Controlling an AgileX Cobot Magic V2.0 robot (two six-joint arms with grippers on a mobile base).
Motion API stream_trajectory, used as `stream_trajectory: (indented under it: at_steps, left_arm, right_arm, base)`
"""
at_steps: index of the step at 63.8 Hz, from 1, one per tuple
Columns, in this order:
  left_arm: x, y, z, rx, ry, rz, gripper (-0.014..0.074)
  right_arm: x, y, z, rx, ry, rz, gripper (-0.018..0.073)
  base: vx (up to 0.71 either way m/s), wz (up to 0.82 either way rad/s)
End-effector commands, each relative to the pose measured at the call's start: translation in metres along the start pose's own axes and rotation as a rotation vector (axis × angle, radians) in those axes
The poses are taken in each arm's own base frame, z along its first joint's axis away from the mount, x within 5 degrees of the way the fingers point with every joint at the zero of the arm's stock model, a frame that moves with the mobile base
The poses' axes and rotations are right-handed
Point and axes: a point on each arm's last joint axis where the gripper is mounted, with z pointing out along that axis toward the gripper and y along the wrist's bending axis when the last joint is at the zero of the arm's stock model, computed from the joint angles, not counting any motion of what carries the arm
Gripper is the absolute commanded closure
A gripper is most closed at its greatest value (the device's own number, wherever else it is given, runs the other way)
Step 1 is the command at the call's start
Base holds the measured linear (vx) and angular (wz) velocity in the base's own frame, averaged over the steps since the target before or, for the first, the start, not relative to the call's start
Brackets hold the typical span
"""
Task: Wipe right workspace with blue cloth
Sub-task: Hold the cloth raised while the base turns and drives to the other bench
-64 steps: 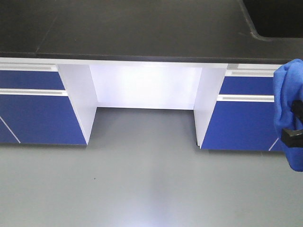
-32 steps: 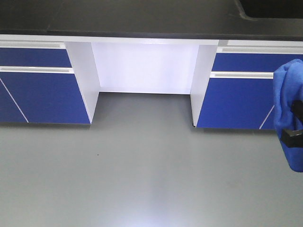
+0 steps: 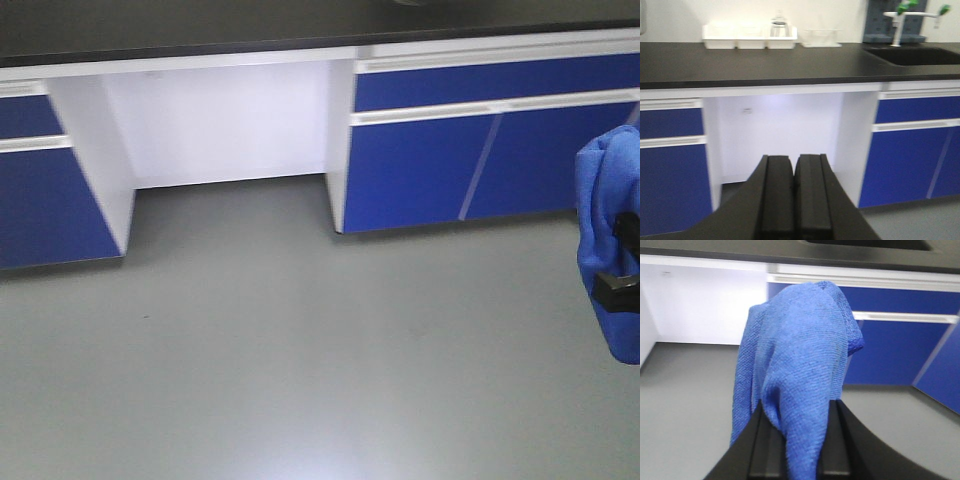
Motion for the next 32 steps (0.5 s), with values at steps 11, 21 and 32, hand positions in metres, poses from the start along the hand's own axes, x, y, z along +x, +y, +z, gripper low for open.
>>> stream_trajectory:
  at_steps: [11, 21, 32]
  left_arm:
    - [0.002, -0.0013, 0.0005, 0.019, -0.067, -0.007, 0.0602]
    - [0.002, -0.0013, 0.0005, 0.019, -0.067, -0.007, 0.0602]
    - [0.002, -0.0013, 0.0005, 0.019, -0.067, -0.007, 0.0602]
  right_arm:
    - [-0.0156, 0.0004, -0.0033, -0.009, -0.099, -0.018, 0.0564]
    - [-0.0156, 0.0004, -0.0033, -0.009, -0.099, -0.018, 0.0564]
    - [-0.0156, 0.0004, -0.0033, -0.009, -0.099, -0.018, 0.0564]
  base:
    - [-0.14, -0.68]
    - [-0.13, -0.8]
    - [-0.12, -0.84]
